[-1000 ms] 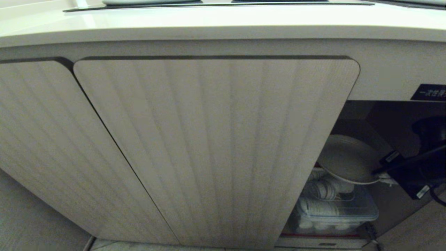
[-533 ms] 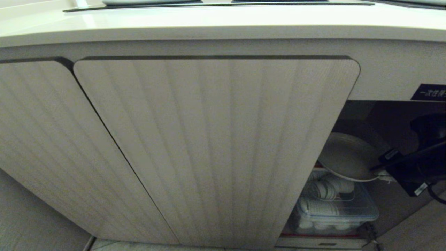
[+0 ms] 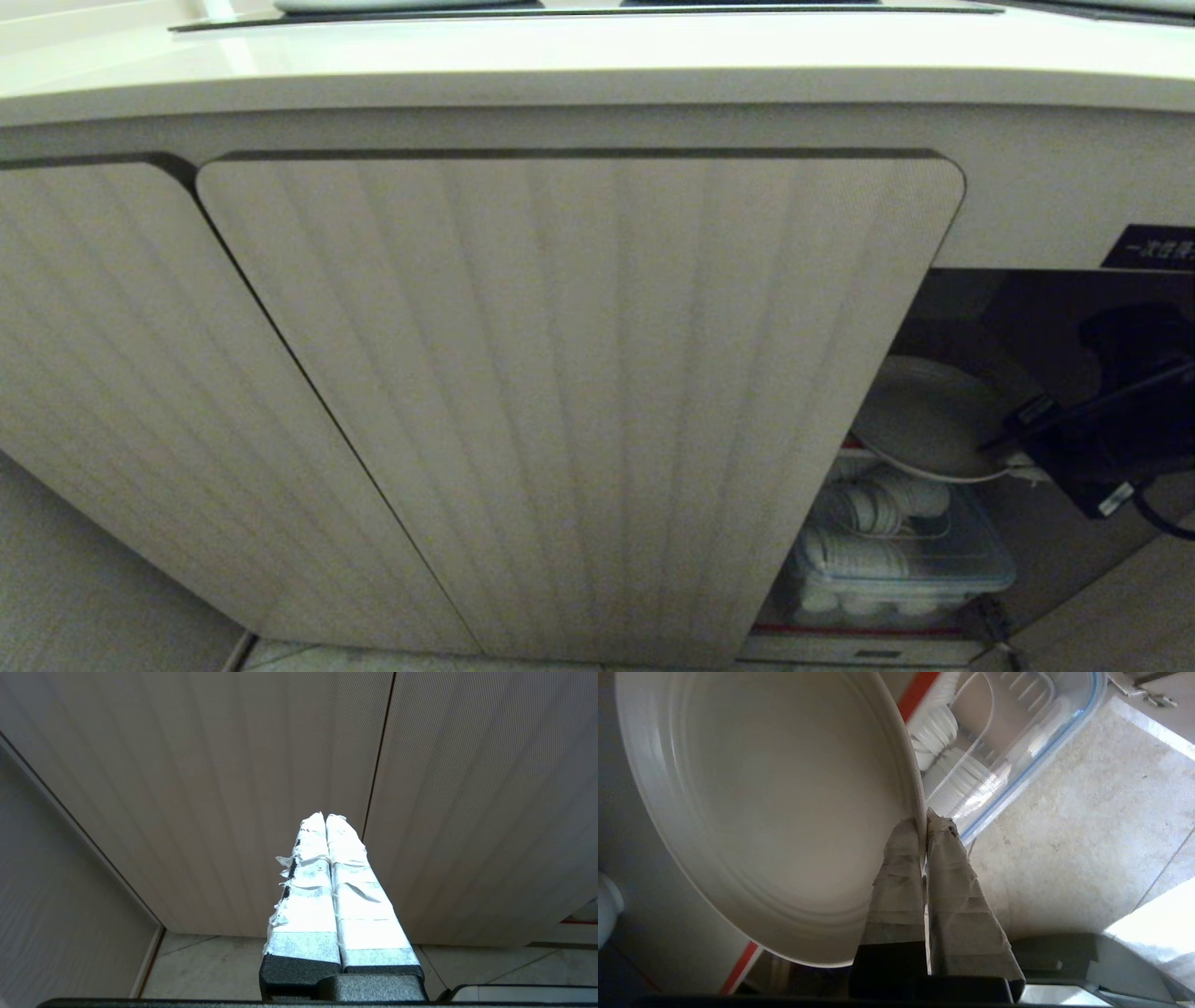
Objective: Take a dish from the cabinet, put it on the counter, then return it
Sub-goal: Put it back into the cabinet
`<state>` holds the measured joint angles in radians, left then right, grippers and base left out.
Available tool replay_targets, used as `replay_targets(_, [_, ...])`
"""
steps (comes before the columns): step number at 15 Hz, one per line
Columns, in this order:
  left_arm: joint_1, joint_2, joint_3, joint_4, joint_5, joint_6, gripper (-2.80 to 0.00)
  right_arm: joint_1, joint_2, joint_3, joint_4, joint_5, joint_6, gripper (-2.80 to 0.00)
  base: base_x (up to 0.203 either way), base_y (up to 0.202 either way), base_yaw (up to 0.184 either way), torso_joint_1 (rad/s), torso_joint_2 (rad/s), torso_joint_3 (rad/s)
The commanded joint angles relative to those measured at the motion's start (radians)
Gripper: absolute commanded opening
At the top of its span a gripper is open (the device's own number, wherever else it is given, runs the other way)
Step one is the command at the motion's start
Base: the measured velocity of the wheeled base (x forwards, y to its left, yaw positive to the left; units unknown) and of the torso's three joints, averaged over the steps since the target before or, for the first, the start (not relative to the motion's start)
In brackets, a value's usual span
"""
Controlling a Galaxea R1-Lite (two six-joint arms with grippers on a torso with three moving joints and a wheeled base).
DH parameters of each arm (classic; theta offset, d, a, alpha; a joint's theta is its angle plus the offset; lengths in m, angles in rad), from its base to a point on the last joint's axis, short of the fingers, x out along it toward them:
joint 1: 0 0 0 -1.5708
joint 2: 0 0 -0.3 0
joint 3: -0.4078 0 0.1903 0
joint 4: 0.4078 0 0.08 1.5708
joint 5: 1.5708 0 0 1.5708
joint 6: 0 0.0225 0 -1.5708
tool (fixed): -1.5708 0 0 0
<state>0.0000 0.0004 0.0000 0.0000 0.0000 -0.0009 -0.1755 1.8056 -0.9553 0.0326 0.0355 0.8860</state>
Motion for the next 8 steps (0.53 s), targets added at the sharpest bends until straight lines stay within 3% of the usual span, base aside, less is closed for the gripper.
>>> replay_targets(1, [0.000, 0.000, 0.000, 0.000, 0.000, -0.001, -2.80, 0.001, 0.024, -0.023, 0.001, -0.003, 0.005, -2.80, 0.000, 0.000, 0.000, 0.000, 0.00, 0.000])
replay_targets(8, [0.000, 0.000, 0.000, 0.000, 0.000, -0.001, -2.80, 0.005, 0.083, -0.105, 0.010, -0.014, 0.029, -2.80, 0.000, 0.000, 0.000, 0.000, 0.00, 0.000])
